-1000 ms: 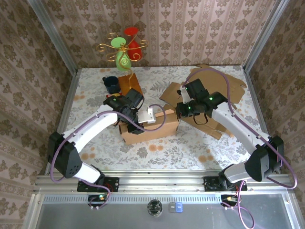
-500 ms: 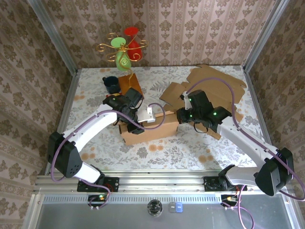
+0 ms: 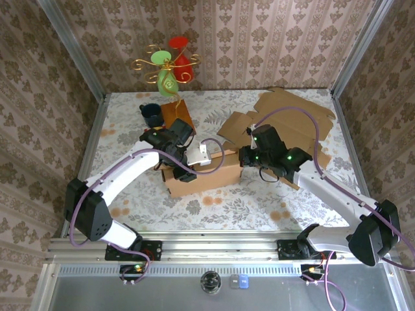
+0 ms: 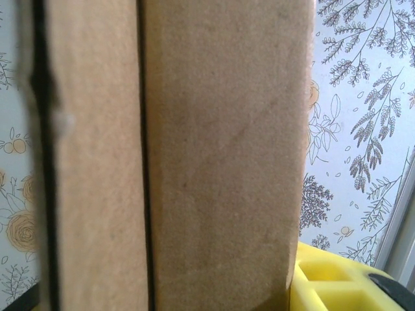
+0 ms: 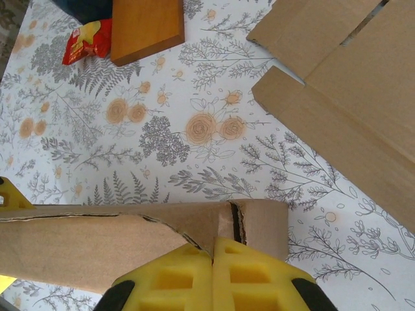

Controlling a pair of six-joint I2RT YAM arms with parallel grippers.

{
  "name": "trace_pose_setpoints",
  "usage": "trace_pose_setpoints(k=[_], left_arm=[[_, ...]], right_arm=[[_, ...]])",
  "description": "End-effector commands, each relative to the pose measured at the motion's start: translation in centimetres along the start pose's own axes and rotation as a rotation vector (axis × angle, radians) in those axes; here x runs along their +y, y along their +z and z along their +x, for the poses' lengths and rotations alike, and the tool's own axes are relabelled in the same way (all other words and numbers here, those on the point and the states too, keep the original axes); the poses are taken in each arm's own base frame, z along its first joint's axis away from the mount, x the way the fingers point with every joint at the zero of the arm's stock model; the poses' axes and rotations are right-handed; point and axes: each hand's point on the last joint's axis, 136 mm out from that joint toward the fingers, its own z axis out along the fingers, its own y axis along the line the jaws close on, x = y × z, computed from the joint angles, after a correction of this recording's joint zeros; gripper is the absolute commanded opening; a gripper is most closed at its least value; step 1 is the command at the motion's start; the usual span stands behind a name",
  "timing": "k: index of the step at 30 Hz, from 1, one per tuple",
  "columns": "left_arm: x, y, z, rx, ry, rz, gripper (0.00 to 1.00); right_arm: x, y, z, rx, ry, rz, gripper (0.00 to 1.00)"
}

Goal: Fold the paper box

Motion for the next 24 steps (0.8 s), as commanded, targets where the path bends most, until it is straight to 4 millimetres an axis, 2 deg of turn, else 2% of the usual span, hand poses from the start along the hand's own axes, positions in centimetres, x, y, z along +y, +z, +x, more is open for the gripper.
trace_pose_setpoints(k=[1,4,8,17,18,24], left_arm=[[1.8,-0.3,-0.8,-0.031,-0.085,-0.046,0.42],[1.9,-0.4,-0.9,-0.039,-0.093,-0.05,0.42],[2.1,-0.7,-1.0,-0.052,-0.107,-0.05,0.45],[2.7,-2.6,-1.2,-0.141,-0.203,-0.081,0.64],[2.6,-2.8,-1.2,-0.158,-0.216,-0.078,0.69],[1.7,-3.4,-0.5,-0.185,-0.241,-0.077,0.71]], right_arm=[[-2.4,0.1,2.8,0.083,0.013,0.11,0.0],[-3.1,0.4,3.5,0.053,-0.025,0.109,0.0],[-3.4,0.3,3.4,0.026,-0.056,0.11,0.0],[-2.8,0.5,2.8,0.007,-0.058,0.118,0.0],[-2.7,0.6,2.9,0.008,-0.061,0.118,0.0],[-2.1,0.5,2.4,-0.008,-0.064,0.119,0.0]])
